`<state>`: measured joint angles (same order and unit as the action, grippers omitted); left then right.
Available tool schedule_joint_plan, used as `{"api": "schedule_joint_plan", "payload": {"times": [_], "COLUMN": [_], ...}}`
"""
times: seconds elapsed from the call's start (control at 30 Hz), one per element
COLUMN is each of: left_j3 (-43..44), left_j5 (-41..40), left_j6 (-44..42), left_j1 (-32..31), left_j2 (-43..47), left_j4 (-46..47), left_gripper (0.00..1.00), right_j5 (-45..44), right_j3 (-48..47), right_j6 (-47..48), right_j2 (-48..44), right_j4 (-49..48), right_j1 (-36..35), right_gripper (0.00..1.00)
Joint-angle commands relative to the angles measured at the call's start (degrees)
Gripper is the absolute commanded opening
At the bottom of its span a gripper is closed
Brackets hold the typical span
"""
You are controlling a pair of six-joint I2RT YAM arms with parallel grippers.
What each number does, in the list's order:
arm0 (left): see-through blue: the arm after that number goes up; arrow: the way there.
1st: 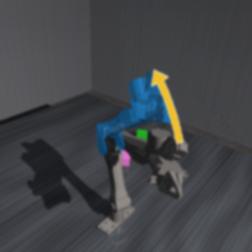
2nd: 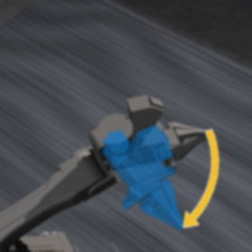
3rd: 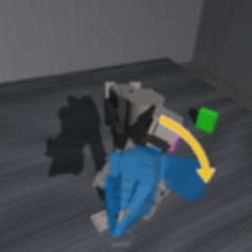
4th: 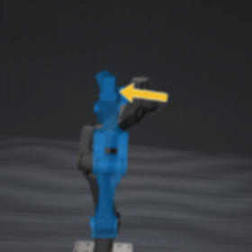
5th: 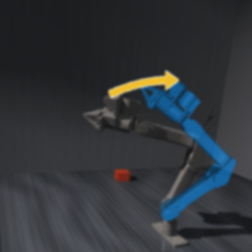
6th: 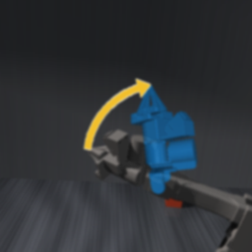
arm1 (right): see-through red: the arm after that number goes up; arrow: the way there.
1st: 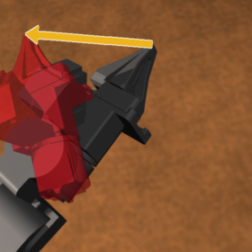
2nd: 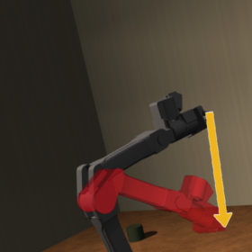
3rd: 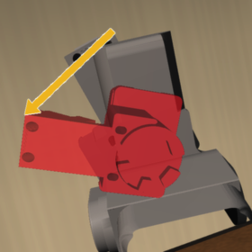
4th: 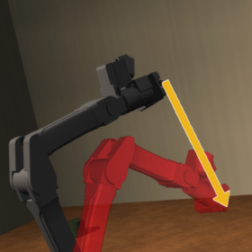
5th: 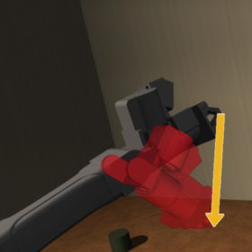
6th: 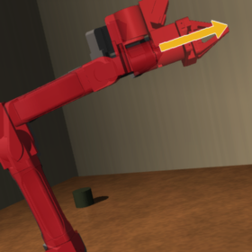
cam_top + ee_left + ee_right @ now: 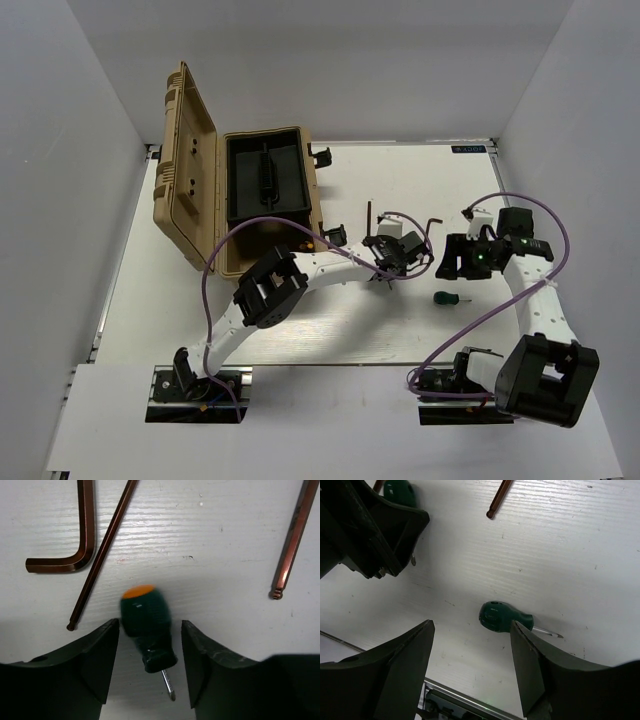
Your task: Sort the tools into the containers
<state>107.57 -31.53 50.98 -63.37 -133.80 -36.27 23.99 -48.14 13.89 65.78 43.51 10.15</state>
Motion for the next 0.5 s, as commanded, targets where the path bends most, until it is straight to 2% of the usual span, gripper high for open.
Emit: {"api": "schedule_joint_plan", "payload": {"times": [0.0, 0.07, 0.1, 0.23, 0.4, 0.43, 0.47], "left_j3": [1.50, 2.03, 2.03, -0.25, -0.25, 0.88, 2.19], "left_j5": [-1.61, -1.61, -1.61, -1.00, -0.47, -1.25, -2.65], "left_j6": [1.58, 1.58, 1.58, 0.97, -7.80, -11.22, -13.43], "left_j1": [0.27, 0.80, 0.80, 0.80, -0.79, -1.40, -1.40], "left_j2": [-0.50, -1.11, -1.11, 0.55, 5.55, 8.26, 9.86], "left_j4": [-1.96, -2.49, -2.49, -2.49, 2.24, 2.26, 2.26], "left_gripper": [0.62, 0.50, 0.37, 0.14, 0.00, 0.00, 0.00], "right_j5": [2.90, 3.34, 3.52, 4.40, 4.49, 4.40, 4.40], "right_j3": [0.68, 0.77, 0.59, 0.85, 0.77, 0.77, 0.68], "right_j6": [0.08, 0.08, 0.17, 0.26, 0.78, 0.96, 1.66], "right_j2": [-1.70, -1.62, -1.71, -2.23, -2.41, -2.50, -2.41], "right_j4": [0.18, 0.26, 0.35, 0.35, 0.79, 1.05, 1.75], "right_j1": [1.01, 1.27, 1.36, 2.15, 2.94, 3.03, 3.12], "right_gripper": [0.68, 0.68, 0.68, 0.68, 0.68, 0.71, 0.83]}}
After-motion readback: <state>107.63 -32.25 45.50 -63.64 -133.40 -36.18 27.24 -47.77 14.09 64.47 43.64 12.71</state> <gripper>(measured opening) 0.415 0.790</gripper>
